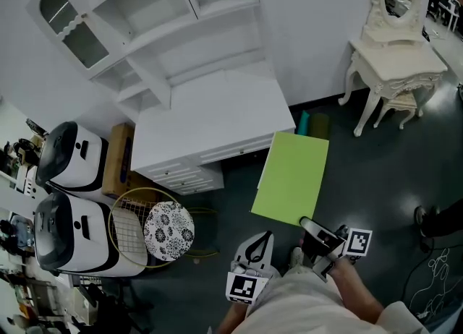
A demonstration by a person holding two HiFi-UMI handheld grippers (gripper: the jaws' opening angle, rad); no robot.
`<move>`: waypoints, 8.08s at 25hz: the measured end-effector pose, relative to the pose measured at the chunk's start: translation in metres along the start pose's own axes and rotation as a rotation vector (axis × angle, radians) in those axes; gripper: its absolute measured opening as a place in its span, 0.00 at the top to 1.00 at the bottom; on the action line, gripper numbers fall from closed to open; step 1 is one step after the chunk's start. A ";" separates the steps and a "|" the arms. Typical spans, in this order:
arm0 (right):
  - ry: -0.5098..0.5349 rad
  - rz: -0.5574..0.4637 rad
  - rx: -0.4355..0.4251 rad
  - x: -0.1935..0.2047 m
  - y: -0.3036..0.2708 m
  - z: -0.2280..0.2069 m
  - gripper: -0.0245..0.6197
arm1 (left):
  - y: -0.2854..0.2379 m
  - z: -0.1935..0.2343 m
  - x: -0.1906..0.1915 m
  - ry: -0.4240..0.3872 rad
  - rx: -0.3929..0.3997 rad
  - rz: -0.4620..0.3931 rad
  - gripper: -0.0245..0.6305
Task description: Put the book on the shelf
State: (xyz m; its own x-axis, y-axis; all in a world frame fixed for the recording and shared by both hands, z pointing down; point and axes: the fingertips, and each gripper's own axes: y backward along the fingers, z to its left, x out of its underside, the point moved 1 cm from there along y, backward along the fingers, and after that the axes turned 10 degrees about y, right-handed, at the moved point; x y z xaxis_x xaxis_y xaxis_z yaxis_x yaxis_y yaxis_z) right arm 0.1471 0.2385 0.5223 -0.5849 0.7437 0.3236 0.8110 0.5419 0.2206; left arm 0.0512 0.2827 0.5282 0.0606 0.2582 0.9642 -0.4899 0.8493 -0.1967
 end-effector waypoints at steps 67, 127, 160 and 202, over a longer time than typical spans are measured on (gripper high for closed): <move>-0.004 -0.014 -0.045 -0.150 -0.257 -0.081 0.71 | -0.181 0.229 -0.081 -0.001 0.031 -0.029 0.96; 0.074 0.074 -0.053 -0.302 -0.408 -0.041 0.71 | -0.258 0.324 -0.121 0.015 0.003 -0.032 0.96; 0.070 0.011 -0.050 -0.453 -0.545 -0.052 0.71 | -0.242 0.359 -0.122 0.027 -0.104 -0.025 0.96; -0.056 -0.146 0.035 -0.528 -0.592 -0.119 0.71 | -0.231 0.373 -0.128 0.031 -0.175 -0.037 0.96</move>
State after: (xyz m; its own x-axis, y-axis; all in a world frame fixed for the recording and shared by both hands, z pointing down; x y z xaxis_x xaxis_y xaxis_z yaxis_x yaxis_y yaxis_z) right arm -0.0223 -0.5216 0.3300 -0.6970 0.6762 0.2386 0.7171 0.6581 0.2294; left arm -0.1674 -0.1186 0.5164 0.1039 0.2372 0.9659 -0.3284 0.9248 -0.1918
